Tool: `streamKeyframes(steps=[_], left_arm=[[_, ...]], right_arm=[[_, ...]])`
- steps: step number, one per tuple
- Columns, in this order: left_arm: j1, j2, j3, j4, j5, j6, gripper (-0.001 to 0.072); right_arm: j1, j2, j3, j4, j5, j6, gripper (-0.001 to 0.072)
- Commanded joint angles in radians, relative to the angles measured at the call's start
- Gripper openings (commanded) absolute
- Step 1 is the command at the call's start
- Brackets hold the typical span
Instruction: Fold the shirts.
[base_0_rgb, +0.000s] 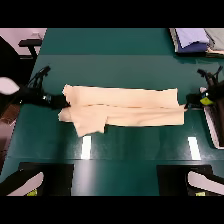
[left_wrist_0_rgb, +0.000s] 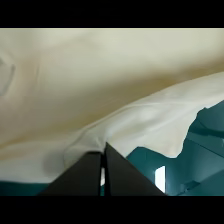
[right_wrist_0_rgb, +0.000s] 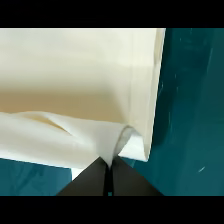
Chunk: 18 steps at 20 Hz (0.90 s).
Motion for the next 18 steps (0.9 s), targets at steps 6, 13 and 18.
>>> streamKeyframes(steps=[6, 13, 18], left_arm=[[0.0, -0.458, 0.389, -0.003, 0.17, 0.093, 0.0024], [0.0, -0.484, 0.396, -0.013, 0.224, 0.085, 0.0423], [0.0, -0.477, 0.397, -0.084, 0.13, 0.084, 0.0261]], right_arm=[[0.011, -0.347, 0.369, 0.021, -0.024, 0.008, 0.0017], [-0.057, -0.439, 0.473, 0.255, -0.035, -0.029, 0.0503], [-0.187, -0.37, 0.308, 0.272, 0.003, -0.102, 0.0555]])
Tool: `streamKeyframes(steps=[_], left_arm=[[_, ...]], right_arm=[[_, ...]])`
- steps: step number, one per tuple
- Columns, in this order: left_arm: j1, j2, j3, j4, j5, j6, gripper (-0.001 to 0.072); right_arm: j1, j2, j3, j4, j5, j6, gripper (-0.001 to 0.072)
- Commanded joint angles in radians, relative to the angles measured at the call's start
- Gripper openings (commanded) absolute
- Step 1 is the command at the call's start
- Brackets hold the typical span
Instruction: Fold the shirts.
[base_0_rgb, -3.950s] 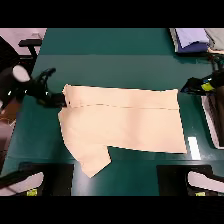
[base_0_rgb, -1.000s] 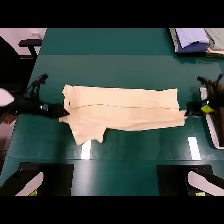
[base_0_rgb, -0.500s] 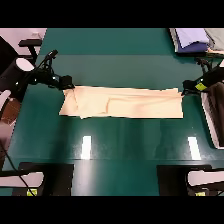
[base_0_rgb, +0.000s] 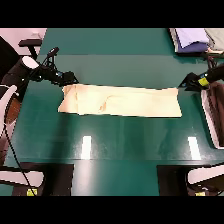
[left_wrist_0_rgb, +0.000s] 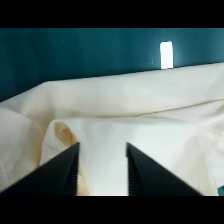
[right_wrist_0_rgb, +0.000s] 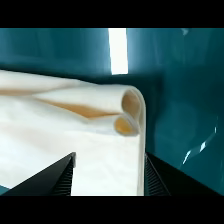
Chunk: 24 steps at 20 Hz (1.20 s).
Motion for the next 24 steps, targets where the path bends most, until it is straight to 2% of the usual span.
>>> streamKeyframes(steps=[1, 3, 6, 8, 9, 10, 11, 12, 13, 17, 20, 24], left_arm=[[0.0, -0.001, 0.003, -0.063, -0.054, 0.0, 0.0017], [-0.006, -0.002, 0.003, -0.119, -0.056, 0.004, 0.0024], [-0.075, -0.008, 0.003, -0.127, -0.029, 0.003, 0.0024], [-0.144, -0.019, 0.003, -0.127, 0.006, 0.002, 0.0023], [-0.177, -0.028, 0.003, -0.127, 0.03, -0.015, 0.0023], [-0.206, -0.038, 0.003, -0.127, 0.053, -0.033, 0.0023], [-0.238, -0.053, 0.003, -0.128, 0.082, -0.05, 0.0023], [-0.268, -0.069, 0.009, -0.128, 0.105, -0.056, 0.0023], [-0.3, -0.093, 0.026, -0.128, 0.122, -0.059, 0.0023], [-0.411, -0.215, 0.15, -0.127, 0.118, -0.071, 0.0023], [-0.481, -0.318, 0.251, -0.128, 0.111, -0.103, 0.0023], [-0.533, -0.413, 0.344, -0.121, 0.08, -0.128, 0.0023]], right_arm=[[-0.085, 0.037, -0.135, 0.031, 0.0, -0.045, 0.0628], [-0.114, 0.035, -0.228, 0.039, -0.01, -0.061, 0.0634], [-0.115, 0.023, -0.347, 0.182, -0.063, -0.145, 0.063], [-0.09, 0.002, -0.375, 0.239, -0.094, -0.158, 0.0622], [-0.069, -0.011, -0.376, 0.25, -0.1, -0.162, 0.0588], [-0.048, -0.02, -0.376, 0.269, -0.113, -0.169, 0.0461], [-0.029, -0.021, -0.376, 0.276, -0.135, -0.18, 0.0304], [-0.013, -0.014, -0.376, 0.277, -0.154, -0.183, 0.0069], [-0.005, -0.002, -0.375, 0.281, -0.168, -0.183, 0.0017], [-0.006, 0.095, -0.272, 0.283, -0.107, -0.167, 0.0016], [0.033, 0.166, -0.116, 0.29, -0.023, -0.108, 0.0016], [0.133, 0.228, 0.058, 0.293, 0.014, -0.025, 0.0016]])
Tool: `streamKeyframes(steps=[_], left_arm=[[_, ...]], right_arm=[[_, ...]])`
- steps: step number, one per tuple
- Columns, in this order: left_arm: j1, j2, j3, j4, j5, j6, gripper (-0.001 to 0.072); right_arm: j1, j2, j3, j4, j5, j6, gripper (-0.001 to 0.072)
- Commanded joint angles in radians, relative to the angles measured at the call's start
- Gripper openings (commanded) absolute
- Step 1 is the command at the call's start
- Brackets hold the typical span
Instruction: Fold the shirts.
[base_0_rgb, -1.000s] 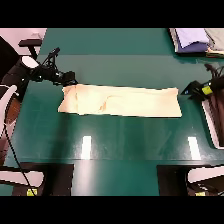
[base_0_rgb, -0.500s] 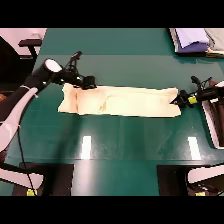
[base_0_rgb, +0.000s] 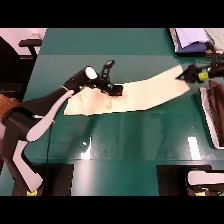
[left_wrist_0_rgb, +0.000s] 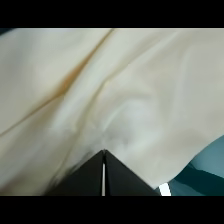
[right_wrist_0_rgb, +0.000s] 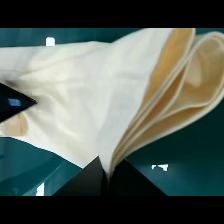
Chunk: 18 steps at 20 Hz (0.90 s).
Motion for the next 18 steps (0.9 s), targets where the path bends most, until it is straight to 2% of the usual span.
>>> streamKeyframes(steps=[1, 5, 8, 11, 15, 18], left_arm=[[-0.041, -0.077, 0.069, 0.008, -0.013, -0.035, 0.0023], [-0.041, -0.094, 0.074, 0.01, -0.003, -0.058, 0.0023], [-0.04, -0.093, 0.088, 0.008, 0.005, -0.061, 0.0023], [-0.017, -0.089, 0.178, 0.018, -0.065, -0.056, 0.0023], [0.122, 0.028, 0.291, 0.117, -0.179, -0.06, 0.0022], [0.281, 0.179, 0.354, 0.214, -0.258, -0.057, 0.0023]], right_arm=[[0.084, 0.048, 0.151, 0.006, 0.054, 0.085, 0.0016], [0.197, 0.046, 0.262, 0.126, 0.043, 0.095, 0.0016], [0.28, 0.045, 0.298, 0.134, 0.01, 0.094, 0.0016], [0.348, 0.04, 0.298, 0.134, -0.028, 0.09, 0.0017], [0.459, -0.037, 0.356, 0.183, -0.031, 0.053, 0.0017], [0.613, -0.171, 0.491, 0.211, -0.097, 0.036, 0.0018]])
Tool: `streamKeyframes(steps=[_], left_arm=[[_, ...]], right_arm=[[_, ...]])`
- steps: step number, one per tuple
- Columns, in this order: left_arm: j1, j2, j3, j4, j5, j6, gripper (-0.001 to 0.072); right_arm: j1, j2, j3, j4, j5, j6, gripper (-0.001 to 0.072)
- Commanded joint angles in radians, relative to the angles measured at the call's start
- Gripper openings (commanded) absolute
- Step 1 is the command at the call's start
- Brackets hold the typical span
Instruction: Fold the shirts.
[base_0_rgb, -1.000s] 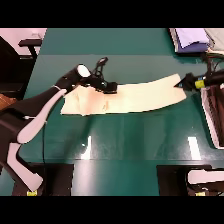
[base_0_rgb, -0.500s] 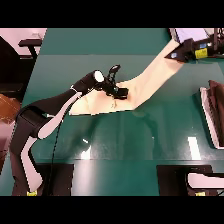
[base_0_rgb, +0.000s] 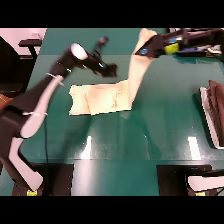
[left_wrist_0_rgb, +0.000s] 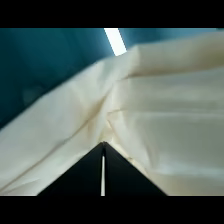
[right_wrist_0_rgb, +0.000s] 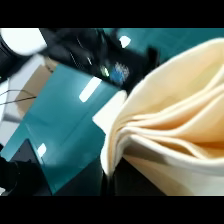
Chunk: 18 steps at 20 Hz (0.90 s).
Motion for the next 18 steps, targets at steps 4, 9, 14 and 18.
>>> streamKeyframes(steps=[4, 9, 14, 18], left_arm=[[0.303, 0.285, 0.08, 0.183, -0.132, 0.003, 0.0023], [0.412, 0.354, 0.078, 0.184, -0.21, 0.002, 0.0024], [0.395, 0.354, 0.072, 0.174, -0.233, 0.011, 0.0024], [0.365, 0.352, 0.072, 0.175, -0.23, 0.011, 0.0023]], right_arm=[[0.34, -0.266, 0.155, 0.034, -0.284, -0.063, 0.0097], [0.397, -0.312, 0.102, 0.018, -0.287, -0.077, 0.0522], [0.205, -0.18, -0.135, -0.191, -0.131, -0.035, 0.0448], [-0.013, -0.064, -0.442, -0.251, -0.176, 0.029, 0.0453]])
